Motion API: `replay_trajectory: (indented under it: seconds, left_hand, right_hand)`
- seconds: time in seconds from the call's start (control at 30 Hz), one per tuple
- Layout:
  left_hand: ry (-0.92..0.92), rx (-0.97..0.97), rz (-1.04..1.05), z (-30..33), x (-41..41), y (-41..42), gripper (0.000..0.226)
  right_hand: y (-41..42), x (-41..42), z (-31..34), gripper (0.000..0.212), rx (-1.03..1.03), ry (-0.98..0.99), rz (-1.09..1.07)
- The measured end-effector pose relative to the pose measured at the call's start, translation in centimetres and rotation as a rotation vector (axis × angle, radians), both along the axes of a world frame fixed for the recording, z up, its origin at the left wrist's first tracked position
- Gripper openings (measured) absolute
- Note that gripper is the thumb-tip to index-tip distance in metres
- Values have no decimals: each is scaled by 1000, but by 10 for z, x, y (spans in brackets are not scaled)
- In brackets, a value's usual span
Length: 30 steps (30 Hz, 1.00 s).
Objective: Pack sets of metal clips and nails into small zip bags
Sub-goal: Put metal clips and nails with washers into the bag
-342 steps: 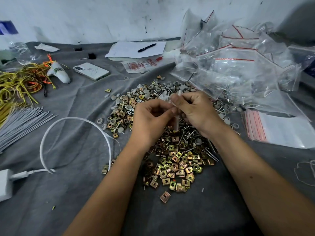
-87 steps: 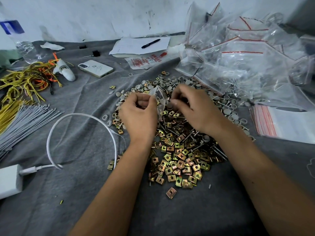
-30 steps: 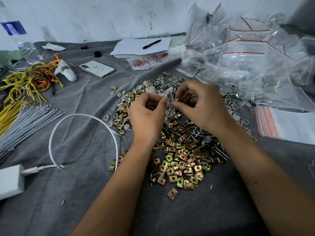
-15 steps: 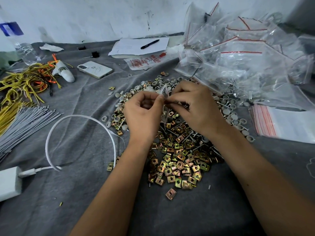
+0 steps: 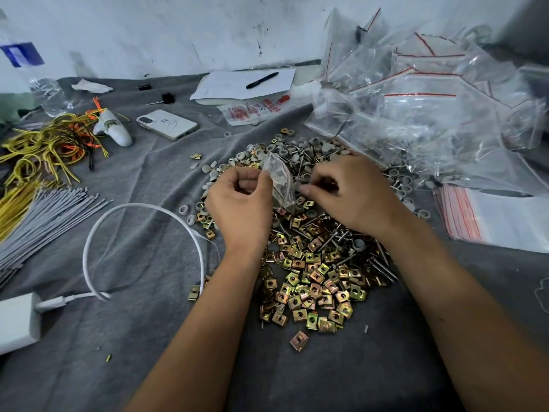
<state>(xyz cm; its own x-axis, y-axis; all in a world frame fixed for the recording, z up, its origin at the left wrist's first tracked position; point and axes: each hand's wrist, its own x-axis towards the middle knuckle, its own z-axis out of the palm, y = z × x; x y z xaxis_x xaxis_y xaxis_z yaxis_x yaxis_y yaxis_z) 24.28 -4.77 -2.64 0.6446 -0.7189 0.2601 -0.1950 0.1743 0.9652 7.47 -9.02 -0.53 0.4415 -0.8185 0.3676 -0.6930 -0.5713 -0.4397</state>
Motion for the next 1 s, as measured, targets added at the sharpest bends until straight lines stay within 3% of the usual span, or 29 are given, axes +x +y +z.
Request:
replay_trajectory:
  seconds: [0.1, 0.3, 0.5, 0.67, 0.83, 1.0]
  left_hand:
    - [-6, 0, 13, 0, 0, 0, 11]
    - [-21, -26, -42, 2, -4, 1, 17]
    - [-83, 11, -105, 3, -6, 2, 14]
    - [-76, -9, -73, 3, -7, 2, 14]
    - [0, -62, -7, 7, -4, 3, 13]
    - [91, -150, 68, 9, 3, 2, 9]
  right_hand:
    - [-3, -5, -1, 25, 157, 250, -3]
    - [-5, -6, 0, 17, 219, 191, 75]
    - [-1, -3, 6, 15, 10, -263, -17]
    - [-2, -3, 0, 14, 9, -135, -67]
    - [-4, -3, -4, 25, 87, 175, -9]
    - [-4, -2, -1, 14, 208, 181, 92]
